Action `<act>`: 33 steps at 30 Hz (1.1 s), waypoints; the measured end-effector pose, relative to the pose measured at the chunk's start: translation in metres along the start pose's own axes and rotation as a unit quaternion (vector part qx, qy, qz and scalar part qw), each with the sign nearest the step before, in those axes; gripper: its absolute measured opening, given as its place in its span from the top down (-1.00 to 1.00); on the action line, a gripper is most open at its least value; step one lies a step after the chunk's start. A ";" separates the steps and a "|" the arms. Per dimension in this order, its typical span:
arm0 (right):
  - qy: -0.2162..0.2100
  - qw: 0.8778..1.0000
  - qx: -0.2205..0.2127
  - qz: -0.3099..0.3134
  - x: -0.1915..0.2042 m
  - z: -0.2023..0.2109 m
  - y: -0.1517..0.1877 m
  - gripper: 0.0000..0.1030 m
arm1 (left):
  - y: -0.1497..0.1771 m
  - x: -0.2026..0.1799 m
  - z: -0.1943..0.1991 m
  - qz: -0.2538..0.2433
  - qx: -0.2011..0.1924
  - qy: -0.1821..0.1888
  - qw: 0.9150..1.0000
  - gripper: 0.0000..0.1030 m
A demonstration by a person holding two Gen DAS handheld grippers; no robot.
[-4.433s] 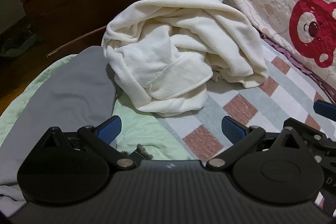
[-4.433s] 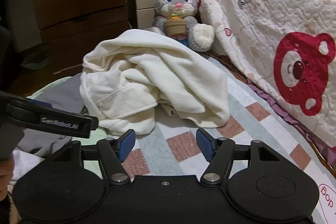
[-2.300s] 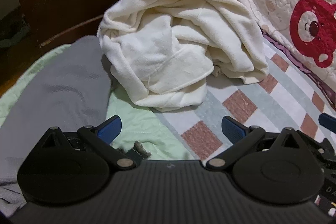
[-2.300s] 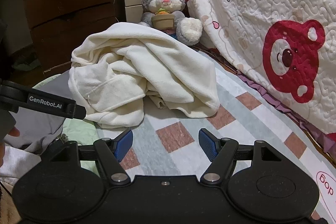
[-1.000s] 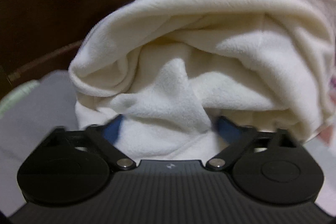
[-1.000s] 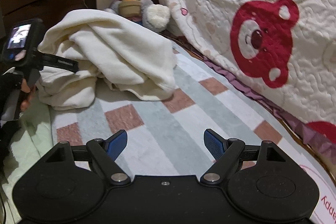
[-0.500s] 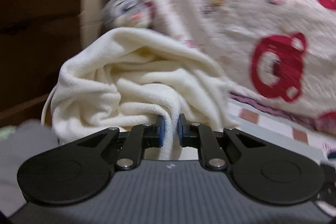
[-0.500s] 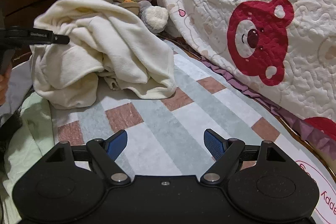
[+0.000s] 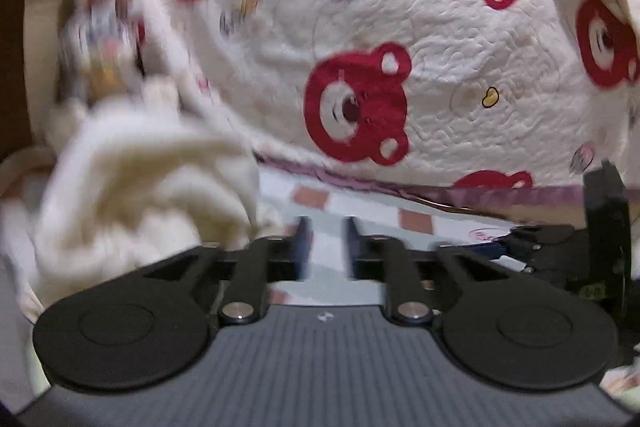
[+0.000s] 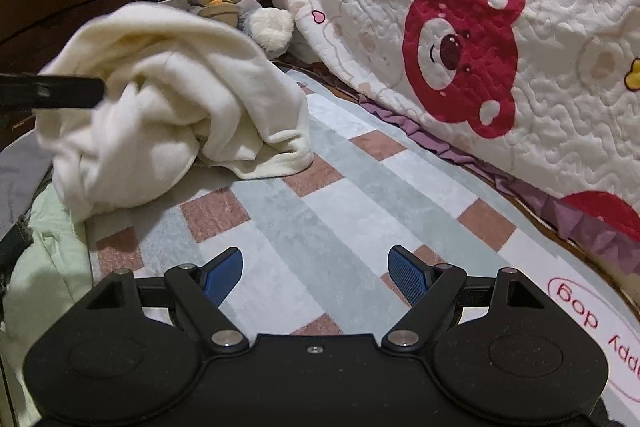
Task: Fold clothes
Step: 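Reach the left gripper to the cream fleece and pinch its edge, then grasp the fleece edge with the right gripper while the left gripper releases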
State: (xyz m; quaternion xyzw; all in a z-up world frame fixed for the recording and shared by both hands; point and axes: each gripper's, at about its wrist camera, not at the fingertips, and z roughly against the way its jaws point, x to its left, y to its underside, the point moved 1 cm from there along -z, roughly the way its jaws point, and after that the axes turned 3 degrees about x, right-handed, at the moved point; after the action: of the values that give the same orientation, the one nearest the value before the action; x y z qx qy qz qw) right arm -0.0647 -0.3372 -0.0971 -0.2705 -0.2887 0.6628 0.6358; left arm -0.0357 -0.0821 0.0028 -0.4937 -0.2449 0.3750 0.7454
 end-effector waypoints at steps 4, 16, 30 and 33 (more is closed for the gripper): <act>-0.012 0.999 0.003 -0.029 -0.005 -0.002 0.002 -0.62 | -0.002 -0.006 0.013 -0.097 -0.088 -0.163 0.978 -1.00; -0.007 0.999 0.012 -0.039 -0.019 -0.001 0.013 -0.62 | 0.068 0.157 -0.091 0.155 0.101 -0.210 0.960 -0.99; -0.145 0.906 0.065 -0.393 -0.056 -0.008 0.027 -0.65 | 0.069 0.082 -0.056 0.206 0.047 -0.042 0.977 0.46; -0.185 0.891 0.058 -0.411 -0.054 -0.001 0.025 -0.65 | 0.065 0.062 -0.058 0.180 0.046 -0.018 0.982 0.53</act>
State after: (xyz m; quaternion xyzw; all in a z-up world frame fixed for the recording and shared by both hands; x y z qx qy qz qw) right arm -0.0782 -0.3920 -0.1163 0.0366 -0.4477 0.3962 0.8008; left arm 0.0237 -0.0497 -0.0800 -0.4880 -0.1479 0.5228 0.6831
